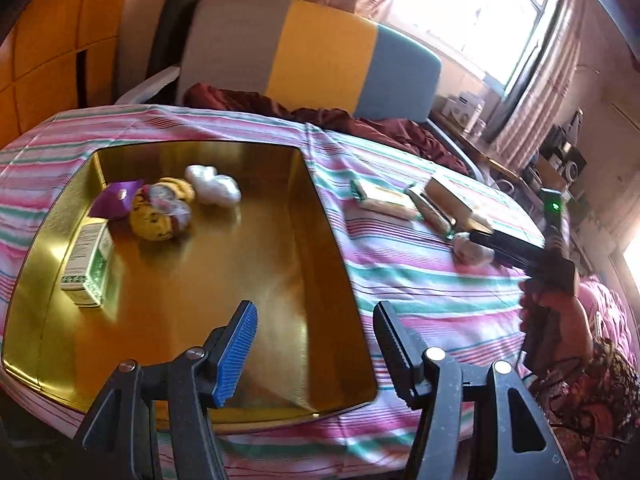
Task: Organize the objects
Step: 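Move both grippers back to the pile, right gripper toward a purple packet, then grasp the second purple snack packet with the right gripper and lift it, then grasp the cream knit sock with the left gripper while the right gripper holds the purple packet, then carry the sock and purple packet into the gold tray and open both grippers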
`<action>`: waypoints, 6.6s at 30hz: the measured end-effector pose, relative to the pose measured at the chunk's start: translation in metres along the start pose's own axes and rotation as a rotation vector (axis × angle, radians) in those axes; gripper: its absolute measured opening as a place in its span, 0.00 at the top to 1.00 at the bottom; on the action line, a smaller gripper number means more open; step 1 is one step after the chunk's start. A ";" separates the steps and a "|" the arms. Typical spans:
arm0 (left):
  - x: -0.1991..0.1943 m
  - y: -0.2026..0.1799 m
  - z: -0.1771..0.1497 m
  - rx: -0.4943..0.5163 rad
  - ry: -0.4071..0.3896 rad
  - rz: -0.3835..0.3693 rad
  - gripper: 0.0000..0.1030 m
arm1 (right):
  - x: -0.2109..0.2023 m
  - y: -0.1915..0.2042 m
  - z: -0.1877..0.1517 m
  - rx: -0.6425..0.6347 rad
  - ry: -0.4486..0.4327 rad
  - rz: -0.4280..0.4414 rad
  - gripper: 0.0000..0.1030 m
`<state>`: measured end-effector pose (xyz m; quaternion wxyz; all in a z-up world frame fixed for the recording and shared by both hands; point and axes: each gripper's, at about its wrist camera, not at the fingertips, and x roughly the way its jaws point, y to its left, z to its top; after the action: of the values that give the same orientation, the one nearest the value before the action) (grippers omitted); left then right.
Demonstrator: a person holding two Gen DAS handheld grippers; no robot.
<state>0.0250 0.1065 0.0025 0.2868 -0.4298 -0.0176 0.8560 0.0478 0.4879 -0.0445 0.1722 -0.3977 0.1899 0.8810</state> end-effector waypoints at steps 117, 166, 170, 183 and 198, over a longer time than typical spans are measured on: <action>0.192 -0.180 0.042 0.075 0.216 -0.152 0.40 | 0.001 -0.147 0.035 0.232 0.049 0.178 0.66; 0.047 0.062 0.040 -0.248 0.031 -0.027 0.41 | -0.031 0.020 -0.052 0.137 0.081 0.461 0.70; 0.056 0.094 0.041 -0.254 0.080 0.057 0.41 | -0.040 0.048 -0.045 0.092 0.071 0.494 0.70; 0.055 0.157 0.053 -0.301 0.125 0.219 0.31 | -0.060 0.153 -0.040 -0.070 0.099 0.637 0.70; -0.015 0.142 0.008 -0.357 -0.151 0.142 0.28 | -0.016 0.242 -0.066 -0.196 0.274 0.668 0.70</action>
<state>-0.0415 -0.0182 -0.0204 0.1431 -0.4087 -0.1601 0.8871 -0.0100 0.2439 -0.0248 -0.1907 -0.4425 0.2455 0.8412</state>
